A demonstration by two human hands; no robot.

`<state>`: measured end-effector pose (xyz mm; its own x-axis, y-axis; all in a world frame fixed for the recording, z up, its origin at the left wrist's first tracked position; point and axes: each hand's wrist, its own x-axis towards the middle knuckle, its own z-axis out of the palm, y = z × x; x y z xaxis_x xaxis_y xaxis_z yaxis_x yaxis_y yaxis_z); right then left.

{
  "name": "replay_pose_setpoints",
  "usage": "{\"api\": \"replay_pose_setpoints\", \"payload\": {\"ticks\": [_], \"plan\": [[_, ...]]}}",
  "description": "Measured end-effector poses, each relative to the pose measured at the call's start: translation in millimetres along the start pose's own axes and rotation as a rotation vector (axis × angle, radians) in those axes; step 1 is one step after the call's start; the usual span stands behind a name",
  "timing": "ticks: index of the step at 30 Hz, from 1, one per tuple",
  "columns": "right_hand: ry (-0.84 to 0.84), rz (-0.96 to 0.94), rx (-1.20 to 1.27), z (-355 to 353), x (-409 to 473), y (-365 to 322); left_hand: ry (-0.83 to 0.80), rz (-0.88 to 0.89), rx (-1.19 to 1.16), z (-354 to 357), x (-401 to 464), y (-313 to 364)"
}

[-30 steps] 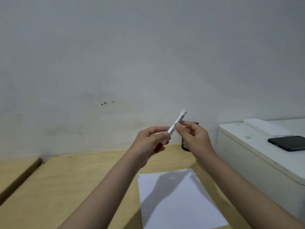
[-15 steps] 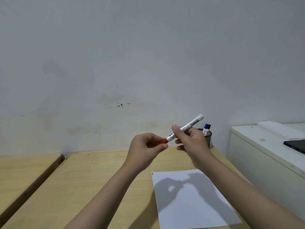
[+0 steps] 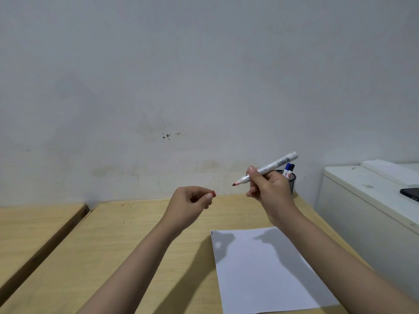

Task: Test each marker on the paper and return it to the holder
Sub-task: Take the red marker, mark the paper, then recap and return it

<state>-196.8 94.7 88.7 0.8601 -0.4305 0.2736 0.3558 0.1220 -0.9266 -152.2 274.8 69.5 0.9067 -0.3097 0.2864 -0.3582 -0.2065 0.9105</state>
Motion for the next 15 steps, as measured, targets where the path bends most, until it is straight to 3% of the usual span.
{"api": "replay_pose_setpoints", "payload": {"ticks": [6, 11, 15], "plan": [[-0.013, 0.051, -0.122, -10.9, -0.2, 25.6, 0.061, -0.177, 0.304, -13.1, 18.3, -51.2], [-0.066, 0.059, -0.176, -8.9, -2.1, 43.3, -0.053, -0.26, 0.497, -5.8, 29.8, -89.1], [-0.07, 0.045, -0.173, -10.9, 1.4, 56.3, -0.069, -0.265, 0.521, 3.3, 32.4, -109.3]]}}
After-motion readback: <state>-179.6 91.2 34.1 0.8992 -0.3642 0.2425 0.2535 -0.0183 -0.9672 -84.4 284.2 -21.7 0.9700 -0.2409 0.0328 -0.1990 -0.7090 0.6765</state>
